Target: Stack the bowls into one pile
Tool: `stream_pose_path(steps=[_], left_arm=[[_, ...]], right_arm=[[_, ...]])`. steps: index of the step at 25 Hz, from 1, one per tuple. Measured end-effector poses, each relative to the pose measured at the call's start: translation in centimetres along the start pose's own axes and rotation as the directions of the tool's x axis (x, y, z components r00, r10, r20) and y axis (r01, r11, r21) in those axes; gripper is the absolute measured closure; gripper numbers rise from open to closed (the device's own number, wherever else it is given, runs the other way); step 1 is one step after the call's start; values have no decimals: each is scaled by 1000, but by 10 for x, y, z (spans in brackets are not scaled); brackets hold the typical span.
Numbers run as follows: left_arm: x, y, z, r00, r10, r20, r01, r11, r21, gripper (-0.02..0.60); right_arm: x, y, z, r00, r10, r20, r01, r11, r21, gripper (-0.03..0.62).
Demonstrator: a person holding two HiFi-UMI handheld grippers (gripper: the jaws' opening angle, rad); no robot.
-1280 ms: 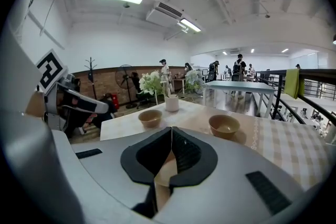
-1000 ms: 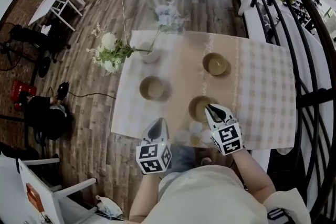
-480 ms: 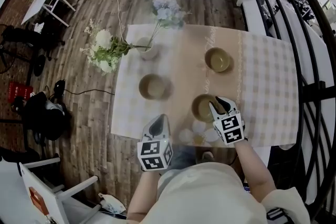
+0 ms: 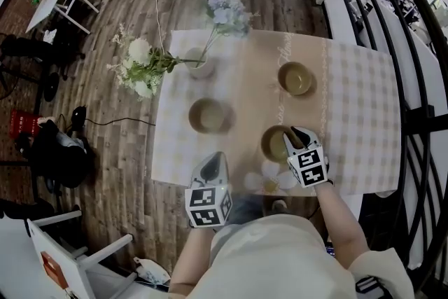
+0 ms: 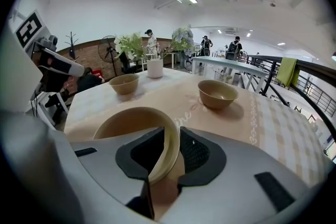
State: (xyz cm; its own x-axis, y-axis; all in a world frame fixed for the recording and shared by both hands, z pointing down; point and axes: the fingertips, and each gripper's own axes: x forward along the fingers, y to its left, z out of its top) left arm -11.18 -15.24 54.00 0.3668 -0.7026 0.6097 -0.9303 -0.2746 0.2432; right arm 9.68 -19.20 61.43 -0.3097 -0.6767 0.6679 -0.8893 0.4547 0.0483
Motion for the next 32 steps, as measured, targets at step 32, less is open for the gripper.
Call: stream_pose_path(steps=[32], left_arm=[[-16, 38, 28, 995, 11, 98, -10, 1000, -6, 578]], right_arm=[[-4, 48, 100, 992, 30, 124, -17, 995, -99, 583]])
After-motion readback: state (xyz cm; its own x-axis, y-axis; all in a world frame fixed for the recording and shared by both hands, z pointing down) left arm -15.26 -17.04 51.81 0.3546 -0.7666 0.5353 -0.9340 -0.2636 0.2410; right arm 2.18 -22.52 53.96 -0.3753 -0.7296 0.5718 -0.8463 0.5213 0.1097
